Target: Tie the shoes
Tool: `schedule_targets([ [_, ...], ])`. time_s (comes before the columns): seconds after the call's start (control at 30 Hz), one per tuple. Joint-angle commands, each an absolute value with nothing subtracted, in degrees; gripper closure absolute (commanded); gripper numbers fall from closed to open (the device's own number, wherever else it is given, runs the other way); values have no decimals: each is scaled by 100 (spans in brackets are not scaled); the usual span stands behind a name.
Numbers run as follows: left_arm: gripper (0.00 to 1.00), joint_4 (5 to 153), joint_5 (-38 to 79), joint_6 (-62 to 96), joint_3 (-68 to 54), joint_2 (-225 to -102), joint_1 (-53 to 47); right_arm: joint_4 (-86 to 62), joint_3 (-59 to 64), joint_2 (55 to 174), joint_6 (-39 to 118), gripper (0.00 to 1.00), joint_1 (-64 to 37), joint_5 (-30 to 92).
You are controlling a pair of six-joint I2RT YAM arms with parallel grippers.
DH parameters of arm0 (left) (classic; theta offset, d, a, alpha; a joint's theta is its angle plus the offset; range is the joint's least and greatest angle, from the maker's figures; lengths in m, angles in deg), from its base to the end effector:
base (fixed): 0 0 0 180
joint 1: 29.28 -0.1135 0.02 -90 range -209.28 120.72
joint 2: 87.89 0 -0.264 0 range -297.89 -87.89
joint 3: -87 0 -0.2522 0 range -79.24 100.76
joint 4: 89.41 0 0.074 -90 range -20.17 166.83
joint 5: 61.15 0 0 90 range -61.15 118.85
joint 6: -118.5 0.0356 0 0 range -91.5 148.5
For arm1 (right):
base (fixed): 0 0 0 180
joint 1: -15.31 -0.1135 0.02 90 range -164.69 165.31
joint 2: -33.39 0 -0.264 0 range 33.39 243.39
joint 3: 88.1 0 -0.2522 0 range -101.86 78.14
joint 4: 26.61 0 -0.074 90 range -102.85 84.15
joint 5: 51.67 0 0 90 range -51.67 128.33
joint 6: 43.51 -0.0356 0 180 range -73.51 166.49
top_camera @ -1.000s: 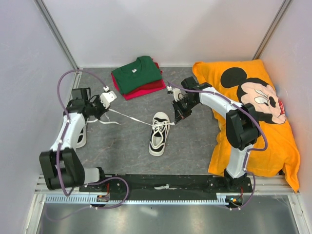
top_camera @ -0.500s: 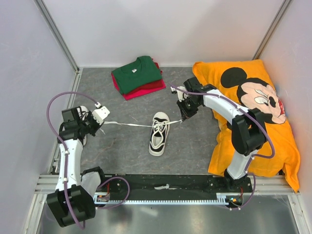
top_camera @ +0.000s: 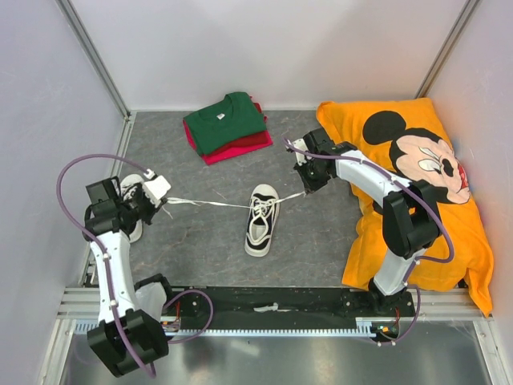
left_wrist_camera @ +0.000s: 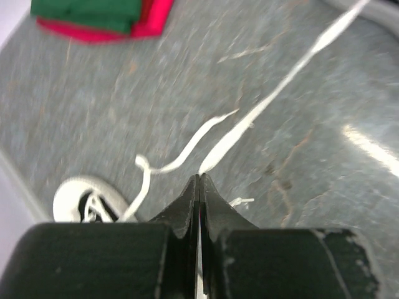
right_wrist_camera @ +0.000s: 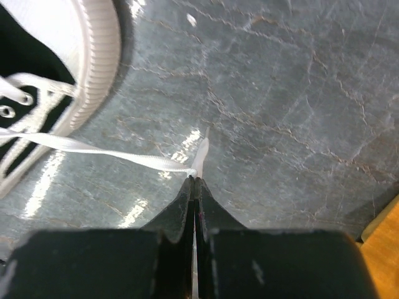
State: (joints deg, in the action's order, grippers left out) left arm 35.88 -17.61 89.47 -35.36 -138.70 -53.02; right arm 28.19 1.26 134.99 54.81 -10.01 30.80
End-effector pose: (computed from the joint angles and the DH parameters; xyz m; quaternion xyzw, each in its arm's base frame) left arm 0.1657 0.0447 0.2750 0.4081 0.7674 -0.0495 0.4920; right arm 0.3284 0.1606 0.2245 -0.2955 0.9299 0.0945 0.1977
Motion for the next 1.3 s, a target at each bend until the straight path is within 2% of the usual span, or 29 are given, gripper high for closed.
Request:
schedule_targets([
  [0.0,98,2464,-3214,10162,-3116,-13466,-4838,2468,-489,13481,5458,100,-1132,2473],
  [0.17,98,2558,-3355,9795,-3116,-13281,-3045,1917,-974,13648,5291,100,-1378,1338],
  [0.2,98,2803,-3373,9620,-3125,-13254,-2294,1819,-1105,13683,5256,100,-1439,1137],
  [0.27,99,3426,-3102,8724,-3195,-13271,-1482,1530,-1264,13824,5177,100,-1589,872],
  [0.3,98,4038,-2909,8513,-3195,-13315,-564,1450,-1448,13894,5133,100,-1702,766],
  [0.4,98,5024,-2293,8064,-3090,-13736,1047,1414,-1922,14324,5124,100,-1896,257],
  [0.5,98,5886,-2020,7781,-2801,-14482,2104,1405,-2327,14790,5141,100,-2046,-376],
  [0.6,98,6599,-1852,7658,-2475,-15274,2547,1352,-2600,15168,5168,100,-2160,-842],
  [0.73,98,7655,-2001,7631,-2115,-16153,2610,1133,-2742,15581,5159,100,-2292,-1352],
  [0.83,99,7544,-2080,7788,-1799,-16611,2610,878,-2724,15809,5281,100,-2257,-1485],
  [0.87,99,7090,-2142,8051,-1667,-16681,2610,904,-2741,15872,5352,100,-2240,-1554],
  [1.03,99,6498,-2414,8790,-1833,-16497,2627,632,-2838,16337,5361,100,-2231,-2056],
  [1.27,98,6435,-2599,8608,-1552,-16567,2794,588,-3830,17251,5133,100,-2266,-1959],
])
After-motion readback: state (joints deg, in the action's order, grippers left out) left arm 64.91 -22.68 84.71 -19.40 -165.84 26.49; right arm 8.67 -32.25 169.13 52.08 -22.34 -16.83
